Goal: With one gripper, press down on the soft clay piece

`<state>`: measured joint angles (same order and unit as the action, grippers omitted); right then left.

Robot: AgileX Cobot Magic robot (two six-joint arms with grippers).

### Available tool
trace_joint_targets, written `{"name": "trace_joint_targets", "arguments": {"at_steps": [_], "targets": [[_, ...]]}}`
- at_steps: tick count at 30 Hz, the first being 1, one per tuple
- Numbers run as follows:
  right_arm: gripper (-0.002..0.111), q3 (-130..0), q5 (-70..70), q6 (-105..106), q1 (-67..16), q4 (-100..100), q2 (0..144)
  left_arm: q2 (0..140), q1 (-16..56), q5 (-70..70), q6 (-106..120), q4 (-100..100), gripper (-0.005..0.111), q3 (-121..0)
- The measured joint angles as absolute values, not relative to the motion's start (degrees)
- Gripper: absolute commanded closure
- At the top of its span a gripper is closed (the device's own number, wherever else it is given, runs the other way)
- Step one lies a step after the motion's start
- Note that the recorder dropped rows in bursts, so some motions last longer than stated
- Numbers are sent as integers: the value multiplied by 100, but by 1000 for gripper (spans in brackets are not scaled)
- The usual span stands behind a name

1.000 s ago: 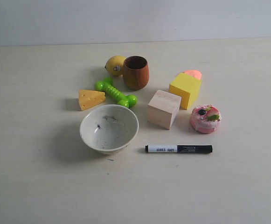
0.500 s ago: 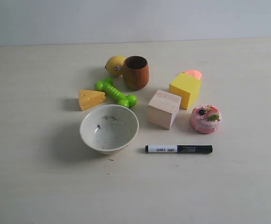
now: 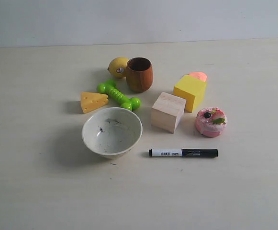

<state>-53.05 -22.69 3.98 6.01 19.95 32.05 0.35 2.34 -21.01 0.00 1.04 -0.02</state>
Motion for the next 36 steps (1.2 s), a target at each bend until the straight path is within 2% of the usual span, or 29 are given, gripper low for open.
{"name": "trace_joint_targets", "arguments": {"at_steps": [5, 10, 16, 23, 29, 36], "targets": [[108, -5758, -2343, 1620, 601, 3351, 4093, 35, 234, -2101, 0, 104, 107, -2], [108, -6891, -3580, 1597, 601, 3530, 5744, 35, 234, -2101, 0, 104, 107, -2], [108, -8512, -4809, 392, 541, 2568, 7803, 35, 234, -2101, 0, 104, 107, -2], [108, -10559, -6526, -1302, -753, 313, 9977, 35, 234, -2101, 0, 104, 107, -2], [108, -10869, -6971, -1777, -790, 56, 11113, 35, 234, -2101, 0, 104, 107, -2], [108, -11090, -6833, -1665, -790, 616, 12145, 35, 234, -2101, 0, 104, 107, -2]]}}
